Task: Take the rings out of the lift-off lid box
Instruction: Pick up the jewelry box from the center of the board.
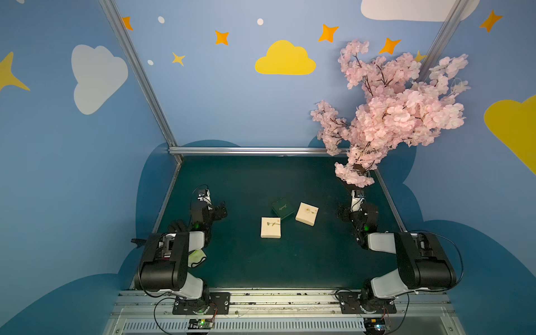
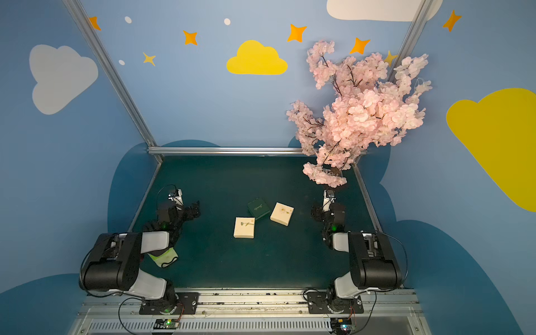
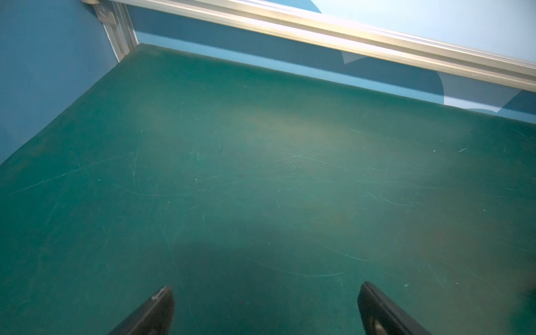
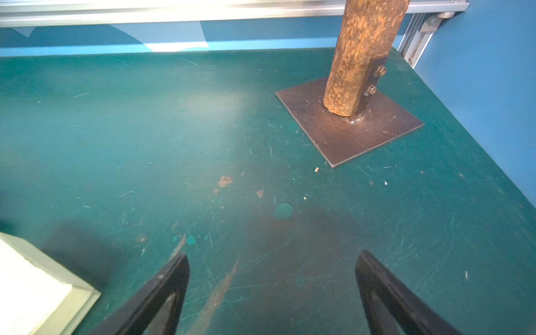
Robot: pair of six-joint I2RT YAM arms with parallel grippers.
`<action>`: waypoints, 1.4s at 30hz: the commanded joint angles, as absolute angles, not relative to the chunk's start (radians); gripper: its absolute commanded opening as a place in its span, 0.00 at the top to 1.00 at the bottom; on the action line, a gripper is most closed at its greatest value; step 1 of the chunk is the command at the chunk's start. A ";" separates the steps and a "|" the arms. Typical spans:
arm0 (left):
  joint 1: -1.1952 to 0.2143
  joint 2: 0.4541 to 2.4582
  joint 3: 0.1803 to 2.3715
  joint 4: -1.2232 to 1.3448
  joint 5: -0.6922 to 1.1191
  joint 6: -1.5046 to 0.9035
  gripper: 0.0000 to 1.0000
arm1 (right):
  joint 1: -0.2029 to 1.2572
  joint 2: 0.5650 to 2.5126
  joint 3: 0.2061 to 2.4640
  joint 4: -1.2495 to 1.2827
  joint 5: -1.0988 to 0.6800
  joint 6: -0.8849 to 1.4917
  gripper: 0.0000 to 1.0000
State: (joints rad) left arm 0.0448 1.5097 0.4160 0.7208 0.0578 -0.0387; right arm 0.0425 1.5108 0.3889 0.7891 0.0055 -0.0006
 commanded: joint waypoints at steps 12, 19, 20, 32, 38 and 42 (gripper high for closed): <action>0.050 1.520 0.433 0.716 0.054 -0.044 0.00 | 0.022 1.519 0.404 0.805 -0.037 0.009 0.09; 0.048 1.521 0.434 0.712 0.058 -0.036 0.01 | 0.021 1.519 0.406 0.802 -0.035 0.007 0.09; 0.048 1.520 0.434 0.715 0.057 -0.037 0.01 | 0.022 1.519 0.408 0.801 -0.035 0.008 0.09; -0.006 1.391 0.426 0.615 -0.071 -0.036 0.00 | 0.024 1.481 0.434 0.729 -0.024 0.012 0.09; -0.127 1.174 0.455 0.414 -0.167 -0.064 0.00 | 0.030 1.341 0.490 0.514 0.037 0.027 0.09; -0.253 1.086 0.542 0.204 -0.276 -0.092 0.01 | 0.033 1.255 0.565 0.335 0.049 0.143 0.09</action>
State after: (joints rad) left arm -0.1925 1.1213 0.4808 0.3908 -0.1677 -0.0639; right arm 0.0280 1.2999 0.5106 0.4911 0.0261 0.0578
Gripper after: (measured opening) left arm 0.994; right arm 0.907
